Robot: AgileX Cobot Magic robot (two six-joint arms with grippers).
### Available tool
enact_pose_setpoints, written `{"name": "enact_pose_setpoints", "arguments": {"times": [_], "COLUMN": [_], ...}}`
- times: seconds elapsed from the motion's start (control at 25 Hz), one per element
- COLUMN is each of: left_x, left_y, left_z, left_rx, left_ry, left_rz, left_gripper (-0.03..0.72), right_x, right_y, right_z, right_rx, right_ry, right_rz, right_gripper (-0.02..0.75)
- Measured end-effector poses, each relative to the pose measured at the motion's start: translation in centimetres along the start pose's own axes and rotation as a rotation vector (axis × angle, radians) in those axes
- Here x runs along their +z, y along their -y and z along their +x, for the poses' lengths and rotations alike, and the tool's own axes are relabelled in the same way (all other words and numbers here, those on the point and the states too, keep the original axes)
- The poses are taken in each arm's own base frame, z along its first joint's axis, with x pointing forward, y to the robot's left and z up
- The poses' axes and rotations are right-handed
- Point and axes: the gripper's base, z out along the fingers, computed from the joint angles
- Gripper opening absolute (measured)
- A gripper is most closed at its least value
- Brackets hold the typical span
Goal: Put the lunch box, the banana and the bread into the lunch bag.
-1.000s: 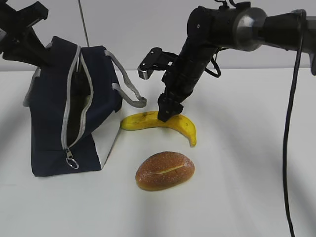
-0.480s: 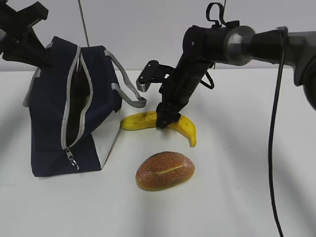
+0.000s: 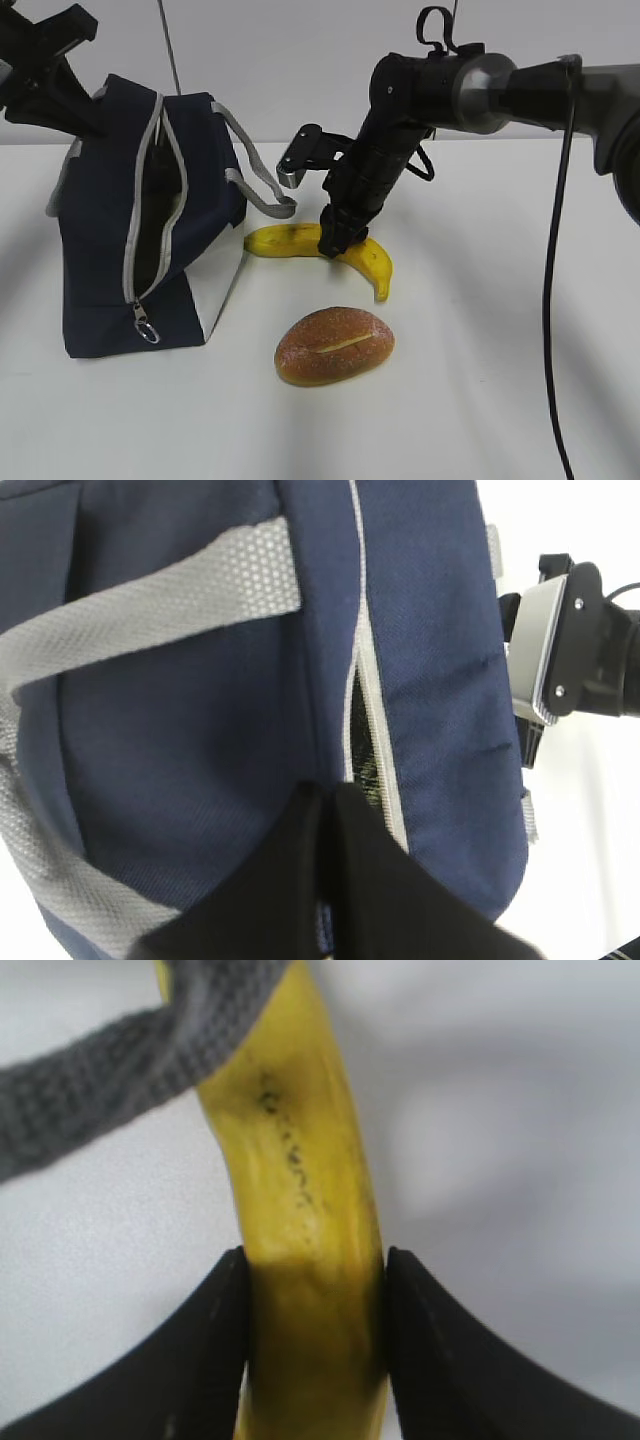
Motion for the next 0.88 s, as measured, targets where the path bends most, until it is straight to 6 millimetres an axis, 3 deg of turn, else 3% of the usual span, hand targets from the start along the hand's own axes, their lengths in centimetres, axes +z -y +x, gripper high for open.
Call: {"name": "enact_pose_setpoints", "arguments": {"times": [0.16,0.36,0.64,0.88], "left_x": [0.0,0.0,0.0,0.0], "left_y": [0.0,0.0,0.1,0.2], "left_z": [0.0,0.0,0.0,-0.1], "left_rx": [0.000,0.000,-0.006,-0.015], "left_ry": [0.000,0.000,0.003,0.008], "left_rz": [-0.001,-0.001,0.010,0.027], "left_gripper": [0.001,0.001,0.001,0.001], "right_x": [-0.5,-3.4,-10.1,-16.7], "right_y": [0.1,0.6,1.4,-0.4], "right_z": [0.4,0.9,1.7,-0.3], "right_rx": [0.014,0.053,0.182,0.363], "right_ry": [-0.055,-0.123,-0.162,0.029], "right_rz": [0.005,0.053,0.157,0.145], "right_gripper": [0.295,0.295,0.295,0.295]}}
